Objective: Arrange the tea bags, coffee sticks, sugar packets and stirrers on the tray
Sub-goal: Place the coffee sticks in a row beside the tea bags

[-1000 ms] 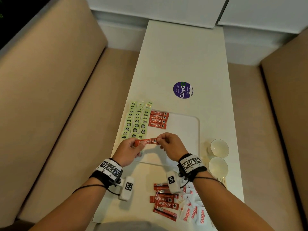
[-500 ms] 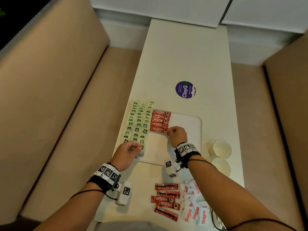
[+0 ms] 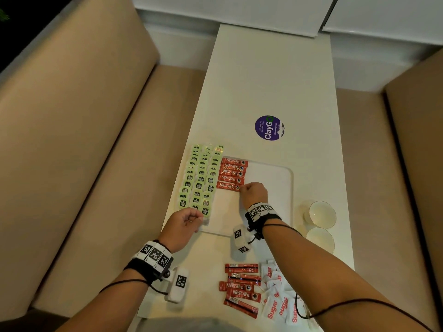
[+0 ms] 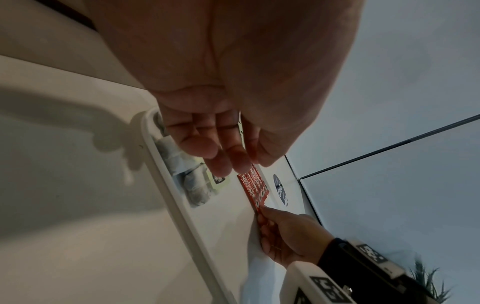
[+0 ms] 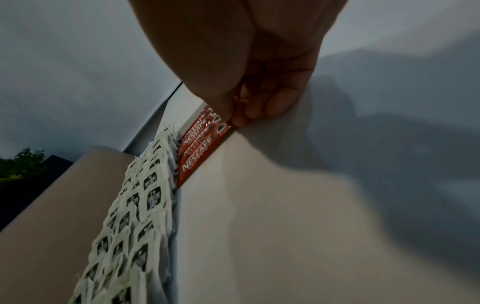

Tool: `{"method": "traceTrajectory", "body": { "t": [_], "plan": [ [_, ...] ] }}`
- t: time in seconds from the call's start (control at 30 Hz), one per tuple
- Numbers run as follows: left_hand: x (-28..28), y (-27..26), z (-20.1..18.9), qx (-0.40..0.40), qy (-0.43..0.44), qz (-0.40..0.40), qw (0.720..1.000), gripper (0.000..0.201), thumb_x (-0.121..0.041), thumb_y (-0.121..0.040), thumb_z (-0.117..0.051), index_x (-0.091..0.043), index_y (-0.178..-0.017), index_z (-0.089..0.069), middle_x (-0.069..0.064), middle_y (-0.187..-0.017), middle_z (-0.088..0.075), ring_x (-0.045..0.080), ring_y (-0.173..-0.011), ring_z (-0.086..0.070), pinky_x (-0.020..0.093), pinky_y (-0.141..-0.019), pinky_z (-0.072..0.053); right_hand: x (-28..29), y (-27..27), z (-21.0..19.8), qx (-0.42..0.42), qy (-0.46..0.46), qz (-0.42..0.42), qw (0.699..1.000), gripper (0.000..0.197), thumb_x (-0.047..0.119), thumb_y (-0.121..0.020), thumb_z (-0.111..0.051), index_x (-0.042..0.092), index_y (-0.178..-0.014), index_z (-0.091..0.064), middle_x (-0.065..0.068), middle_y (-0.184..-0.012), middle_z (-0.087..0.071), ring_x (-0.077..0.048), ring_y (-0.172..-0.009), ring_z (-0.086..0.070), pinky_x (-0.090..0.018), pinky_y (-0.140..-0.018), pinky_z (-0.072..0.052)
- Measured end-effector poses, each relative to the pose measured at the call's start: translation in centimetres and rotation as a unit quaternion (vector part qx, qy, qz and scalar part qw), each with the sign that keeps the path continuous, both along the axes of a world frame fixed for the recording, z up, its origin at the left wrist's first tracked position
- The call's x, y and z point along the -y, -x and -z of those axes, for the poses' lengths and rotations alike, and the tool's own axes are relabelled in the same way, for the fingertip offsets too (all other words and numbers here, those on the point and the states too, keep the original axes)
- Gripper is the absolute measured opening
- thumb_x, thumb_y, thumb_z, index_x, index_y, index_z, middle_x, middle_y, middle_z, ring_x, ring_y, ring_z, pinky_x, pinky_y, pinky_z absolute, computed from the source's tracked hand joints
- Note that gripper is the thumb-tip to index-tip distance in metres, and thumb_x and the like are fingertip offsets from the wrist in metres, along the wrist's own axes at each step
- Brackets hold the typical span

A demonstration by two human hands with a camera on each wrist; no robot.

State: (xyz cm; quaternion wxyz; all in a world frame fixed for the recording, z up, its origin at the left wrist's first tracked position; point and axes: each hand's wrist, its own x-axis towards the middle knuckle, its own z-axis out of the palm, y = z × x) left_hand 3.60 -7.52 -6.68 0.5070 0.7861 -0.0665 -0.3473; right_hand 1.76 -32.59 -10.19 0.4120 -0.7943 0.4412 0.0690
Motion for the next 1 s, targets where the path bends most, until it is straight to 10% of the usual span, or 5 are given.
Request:
{"method": "traceTrajectory", "body": {
  "t": [0.33,0.73,1.0],
  "plan": [
    [-0.3,1.3,-0.1,0.002,0.008,0.033,0.999,0.008,-0.006,-0.094,-0.066,-0.014,-0.096,-0.069,0.005,-0.082,-0.067,0.010,-0.067,-0.060,0.020,-0.067,-0.052,0.0,0.4,-0.6,-0.025,-0.010,0.007,1.000,0.046,0.028,-0.097,-0.059,0.012,-0.055,-0.057,0.000,-0.052,-0.052,-0.017,-0.047,-0.047,-0.022,-0.049,-0.035],
    [1.2,5.0,-0.1,0.023,-0.030,0.165,0.986,0.011,-0.018,-0.090,-0.071,-0.024,-0.099,-0.067,-0.009,-0.085,-0.064,0.003,-0.065,-0.052,0.020,-0.067,-0.051,-1.3,8.4,-4.0,0.040,-0.037,-0.206,0.977,0.017,0.028,-0.096,-0.061,0.017,-0.096,-0.074,0.006,-0.088,-0.072,-0.008,-0.079,-0.063,-0.020,-0.071,-0.048],
    [3.2,7.8,0.5,0.103,-0.144,0.355,0.918,0.029,-0.034,-0.084,-0.075,-0.027,-0.110,-0.065,-0.012,-0.101,-0.063,0.005,-0.078,-0.055,0.024,-0.076,-0.049,-2.3,14.7,-5.2,-0.046,0.009,-0.403,0.914,0.038,0.040,-0.093,-0.069,0.023,-0.126,-0.065,0.007,-0.113,-0.068,-0.011,-0.098,-0.064,-0.030,-0.091,-0.053]
  ]
}}
